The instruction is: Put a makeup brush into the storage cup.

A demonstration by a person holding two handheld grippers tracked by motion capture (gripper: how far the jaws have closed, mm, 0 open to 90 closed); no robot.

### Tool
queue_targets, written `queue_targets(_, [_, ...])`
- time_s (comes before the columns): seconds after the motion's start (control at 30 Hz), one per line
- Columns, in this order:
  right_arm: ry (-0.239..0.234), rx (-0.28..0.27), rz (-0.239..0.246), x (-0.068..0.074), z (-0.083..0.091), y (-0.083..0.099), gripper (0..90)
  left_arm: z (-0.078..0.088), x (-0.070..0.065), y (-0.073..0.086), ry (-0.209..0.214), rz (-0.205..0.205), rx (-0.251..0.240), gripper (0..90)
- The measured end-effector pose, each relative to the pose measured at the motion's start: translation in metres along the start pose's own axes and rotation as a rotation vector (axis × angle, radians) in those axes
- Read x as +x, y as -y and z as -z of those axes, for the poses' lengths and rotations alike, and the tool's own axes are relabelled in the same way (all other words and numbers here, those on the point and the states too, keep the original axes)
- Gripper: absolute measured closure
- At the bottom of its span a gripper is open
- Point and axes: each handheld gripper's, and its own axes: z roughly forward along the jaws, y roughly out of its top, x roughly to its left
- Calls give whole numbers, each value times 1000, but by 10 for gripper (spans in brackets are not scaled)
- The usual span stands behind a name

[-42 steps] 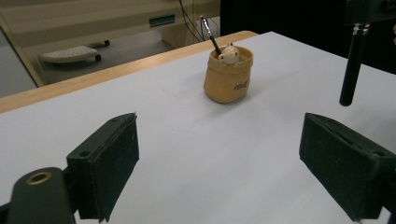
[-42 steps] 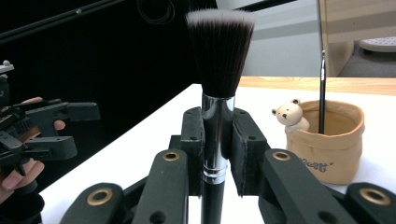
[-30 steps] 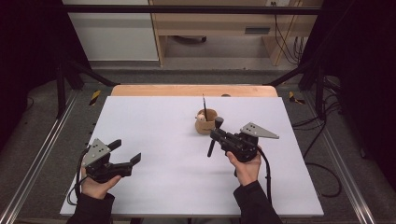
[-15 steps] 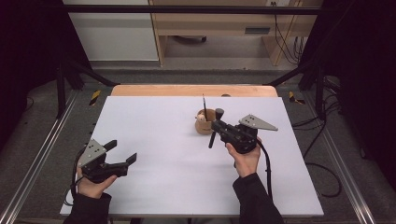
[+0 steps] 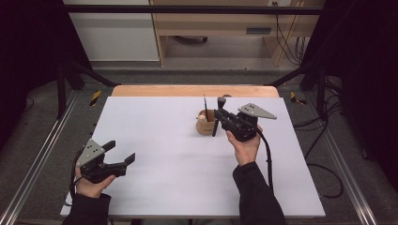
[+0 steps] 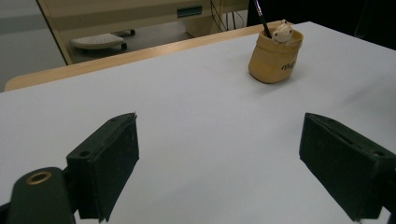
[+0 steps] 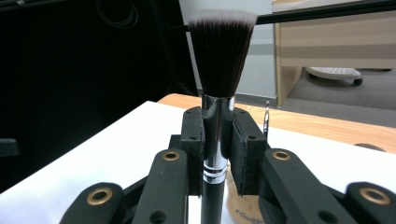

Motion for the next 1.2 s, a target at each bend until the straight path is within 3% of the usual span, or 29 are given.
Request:
queue_targets(0.73, [113,2,29,-22,-25,-16,776,-1,1,1,5,-3,5,112])
queue_targets(1.2, [136,7,49,-20,-49,-21,776,-1,1,1,3,-6,-2,112])
